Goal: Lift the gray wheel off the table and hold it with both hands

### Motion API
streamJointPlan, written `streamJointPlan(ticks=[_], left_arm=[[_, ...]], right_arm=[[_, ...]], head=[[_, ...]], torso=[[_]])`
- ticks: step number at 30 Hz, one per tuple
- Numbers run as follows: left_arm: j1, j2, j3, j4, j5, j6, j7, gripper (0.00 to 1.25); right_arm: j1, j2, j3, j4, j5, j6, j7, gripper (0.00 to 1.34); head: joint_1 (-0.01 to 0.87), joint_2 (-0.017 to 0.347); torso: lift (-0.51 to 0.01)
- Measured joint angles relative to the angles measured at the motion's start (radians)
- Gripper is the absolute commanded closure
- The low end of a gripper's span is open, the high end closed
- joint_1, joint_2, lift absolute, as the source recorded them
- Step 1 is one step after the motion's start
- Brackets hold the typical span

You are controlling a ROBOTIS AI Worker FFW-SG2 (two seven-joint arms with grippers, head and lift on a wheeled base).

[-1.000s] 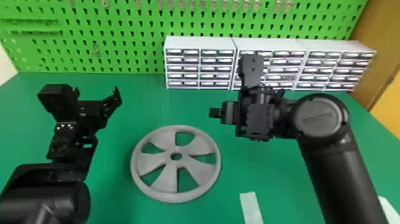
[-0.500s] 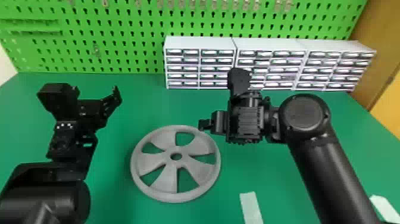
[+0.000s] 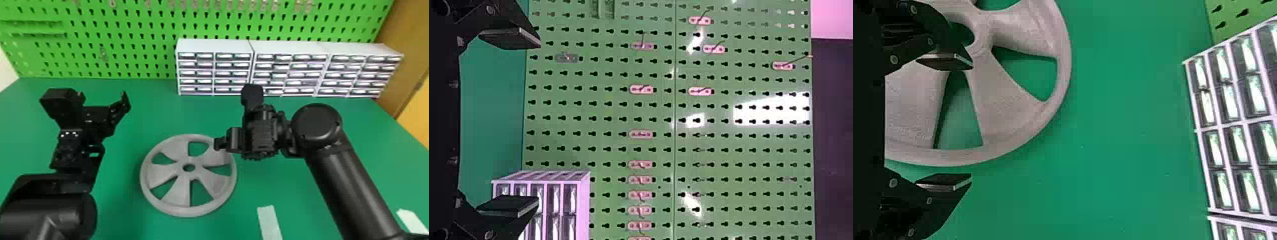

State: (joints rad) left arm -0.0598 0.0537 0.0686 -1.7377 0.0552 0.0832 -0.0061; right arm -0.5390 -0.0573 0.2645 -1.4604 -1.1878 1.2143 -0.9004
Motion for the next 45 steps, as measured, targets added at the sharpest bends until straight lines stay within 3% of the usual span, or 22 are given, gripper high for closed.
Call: streamJointPlan(ticks=[15, 45], left_arm=[[-0.002, 0.0, -0.004, 0.001, 0.0, 0.001, 0.0, 0.18], [-0.005, 0.0, -0.006, 0.0, 0.003, 0.0, 0.0, 0.18]], right_arm=[[-0.022, -0.002, 0.043, 0.091, 0.006, 0.0, 0.008, 0.47], [-0.045, 0.004, 0.087, 0.236, 0.243, -0.043, 0.273, 0.48]], head=[[0.711, 0.015], [0.711, 0.015]], torso=[[-0.098], [-0.098]])
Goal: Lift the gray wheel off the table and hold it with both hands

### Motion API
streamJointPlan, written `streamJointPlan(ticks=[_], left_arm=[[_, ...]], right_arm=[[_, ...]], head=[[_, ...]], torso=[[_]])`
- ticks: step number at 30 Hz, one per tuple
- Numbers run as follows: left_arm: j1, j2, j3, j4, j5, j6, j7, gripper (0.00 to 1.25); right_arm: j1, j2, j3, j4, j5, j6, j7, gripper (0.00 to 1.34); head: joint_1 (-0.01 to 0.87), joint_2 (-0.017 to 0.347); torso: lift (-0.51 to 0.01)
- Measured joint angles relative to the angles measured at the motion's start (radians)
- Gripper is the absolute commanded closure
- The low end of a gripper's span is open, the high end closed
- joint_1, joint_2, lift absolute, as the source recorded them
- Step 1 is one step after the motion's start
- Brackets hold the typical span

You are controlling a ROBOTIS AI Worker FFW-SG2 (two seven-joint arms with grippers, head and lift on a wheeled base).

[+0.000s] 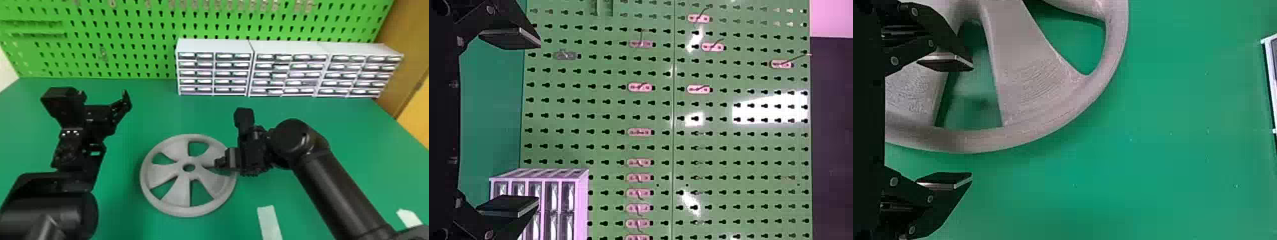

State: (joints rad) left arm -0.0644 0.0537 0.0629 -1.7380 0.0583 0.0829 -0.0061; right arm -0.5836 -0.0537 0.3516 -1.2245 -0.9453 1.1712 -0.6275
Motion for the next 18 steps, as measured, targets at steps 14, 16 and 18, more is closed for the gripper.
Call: streamJointPlan(ticks=[14, 16, 18], left_arm=[[0.0, 0.0, 0.0, 0.0, 0.0, 0.0, 0.0, 0.18], [-0.001, 0.0, 0.0, 0.0, 0.0, 0.0, 0.0, 0.18], [-0.001, 0.0, 0.0, 0.0, 0.0, 0.0, 0.0, 0.18]], right_arm=[[-0.006, -0.001, 0.008, 0.01, 0.043, -0.001, 0.023, 0.51], [-0.006, -0.002, 0.009, 0.011, 0.044, -0.001, 0.023, 0.55], [-0.006, -0.002, 0.01, 0.011, 0.044, -0.001, 0.023, 0.56]], head=[[0.711, 0.015], [0.711, 0.015], [0.711, 0.015]], torso=[[-0.098], [-0.098], [-0.098]])
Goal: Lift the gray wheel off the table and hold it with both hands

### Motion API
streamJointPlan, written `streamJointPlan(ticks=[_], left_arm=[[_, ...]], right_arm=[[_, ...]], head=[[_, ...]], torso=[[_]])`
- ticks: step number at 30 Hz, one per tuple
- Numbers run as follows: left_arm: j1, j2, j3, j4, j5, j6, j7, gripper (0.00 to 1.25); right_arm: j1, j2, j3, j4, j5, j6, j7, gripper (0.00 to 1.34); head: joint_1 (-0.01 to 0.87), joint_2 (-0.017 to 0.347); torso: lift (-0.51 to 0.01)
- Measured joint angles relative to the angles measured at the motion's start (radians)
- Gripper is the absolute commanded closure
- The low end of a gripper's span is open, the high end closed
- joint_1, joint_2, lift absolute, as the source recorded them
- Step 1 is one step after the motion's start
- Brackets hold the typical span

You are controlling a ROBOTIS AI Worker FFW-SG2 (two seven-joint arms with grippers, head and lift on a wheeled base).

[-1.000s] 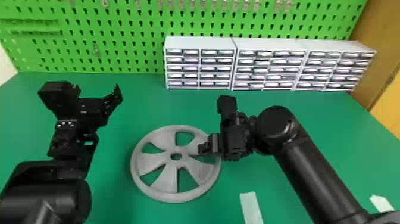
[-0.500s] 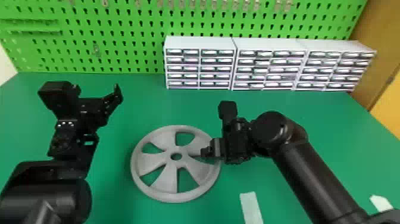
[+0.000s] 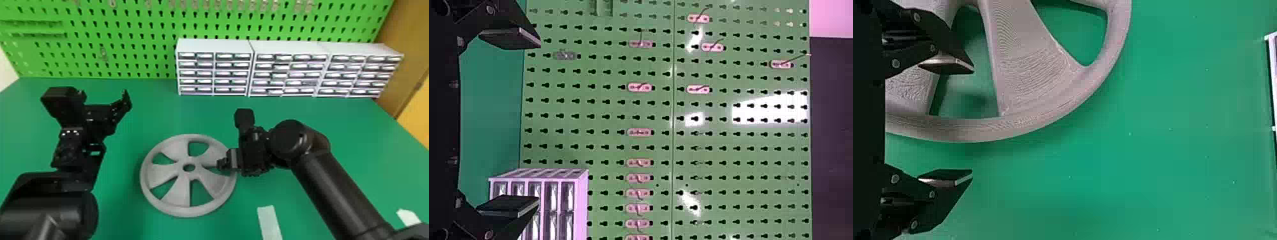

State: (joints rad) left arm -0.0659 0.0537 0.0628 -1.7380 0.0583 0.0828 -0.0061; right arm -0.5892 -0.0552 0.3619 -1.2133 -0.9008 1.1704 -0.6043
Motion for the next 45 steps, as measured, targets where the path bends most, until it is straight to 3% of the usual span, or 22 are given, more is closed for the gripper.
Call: streamJointPlan(ticks=[4, 12, 16, 21, 25, 45], left_arm=[[0.0, 0.0, 0.0, 0.0, 0.0, 0.0, 0.0, 0.18], [-0.001, 0.0, 0.0, 0.0, 0.0, 0.0, 0.0, 0.18], [-0.001, 0.0, 0.0, 0.0, 0.0, 0.0, 0.0, 0.18], [-0.002, 0.0, 0.0, 0.0, 0.0, 0.0, 0.0, 0.18], [-0.001, 0.001, 0.001, 0.0, 0.0, 0.0, 0.0, 0.18], [0.0, 0.001, 0.002, 0.0, 0.0, -0.002, 0.0, 0.18]], right_arm=[[0.001, 0.0, 0.003, 0.001, 0.0, 0.0, 0.0, 0.57], [0.001, 0.0, 0.014, 0.004, 0.004, 0.002, 0.0, 0.79], [-0.001, 0.0, 0.019, 0.004, 0.011, 0.008, 0.0, 1.0], [-0.006, 0.001, 0.023, 0.005, 0.023, 0.02, 0.0, 1.02], [-0.009, 0.001, 0.026, 0.005, 0.03, 0.025, 0.0, 1.14], [-0.008, 0.007, 0.001, 0.004, 0.049, 0.051, -0.001, 1.14]], head=[[0.711, 0.015], [0.711, 0.015], [0.711, 0.015], [0.711, 0.015], [0.711, 0.015], [0.711, 0.015]], torso=[[-0.098], [-0.098], [-0.098], [-0.098], [-0.098], [-0.098]])
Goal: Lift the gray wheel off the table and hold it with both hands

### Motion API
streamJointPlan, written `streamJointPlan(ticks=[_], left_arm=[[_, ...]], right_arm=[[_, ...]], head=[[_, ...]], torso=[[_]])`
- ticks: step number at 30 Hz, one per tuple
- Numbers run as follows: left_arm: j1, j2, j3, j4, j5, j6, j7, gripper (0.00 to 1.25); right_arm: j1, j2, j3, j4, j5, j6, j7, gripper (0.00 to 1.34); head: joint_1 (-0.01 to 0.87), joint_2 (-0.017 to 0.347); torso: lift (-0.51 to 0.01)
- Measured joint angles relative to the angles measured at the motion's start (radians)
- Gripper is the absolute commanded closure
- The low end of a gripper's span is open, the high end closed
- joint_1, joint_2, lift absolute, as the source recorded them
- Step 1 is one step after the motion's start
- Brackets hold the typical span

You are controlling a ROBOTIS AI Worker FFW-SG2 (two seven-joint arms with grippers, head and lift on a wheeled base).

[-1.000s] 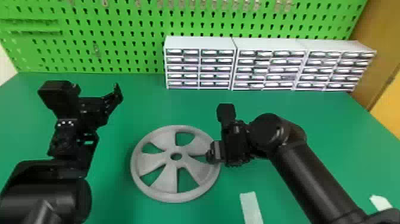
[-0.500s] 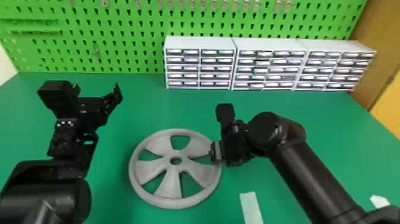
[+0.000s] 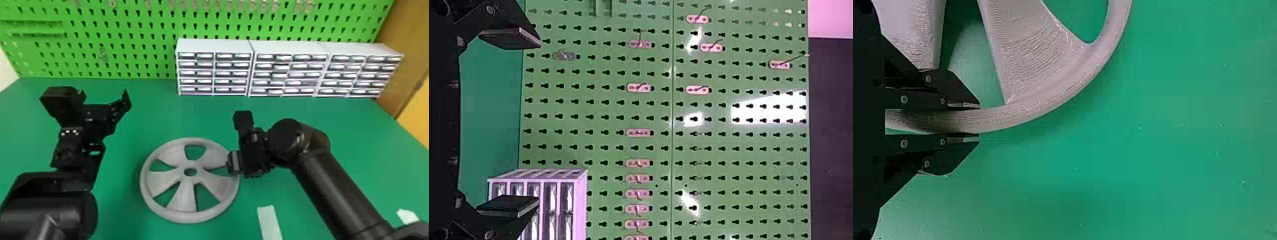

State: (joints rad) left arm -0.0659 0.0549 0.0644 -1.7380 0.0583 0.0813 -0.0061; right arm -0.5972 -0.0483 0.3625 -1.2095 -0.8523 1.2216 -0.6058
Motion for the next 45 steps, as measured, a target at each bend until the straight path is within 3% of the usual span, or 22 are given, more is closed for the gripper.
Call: streamJointPlan(ticks=[17, 32, 45], left_arm=[[0.002, 0.0, 0.0, 0.0, 0.0, 0.0, 0.0, 0.18], [0.002, 0.0, 0.0, 0.0, 0.002, 0.001, 0.0, 0.18], [0.003, 0.0, 0.0, -0.001, 0.003, 0.001, 0.0, 0.18]], right_arm=[[0.046, 0.002, -0.019, -0.095, 0.028, -0.094, 0.004, 1.14], [0.077, 0.002, -0.012, -0.158, 0.207, -0.225, 0.21, 1.14], [0.12, 0.006, 0.005, -0.234, 0.351, -0.374, 0.283, 1.14]], head=[[0.711, 0.015], [0.711, 0.015], [0.711, 0.015]], torso=[[-0.098], [-0.098], [-0.098]])
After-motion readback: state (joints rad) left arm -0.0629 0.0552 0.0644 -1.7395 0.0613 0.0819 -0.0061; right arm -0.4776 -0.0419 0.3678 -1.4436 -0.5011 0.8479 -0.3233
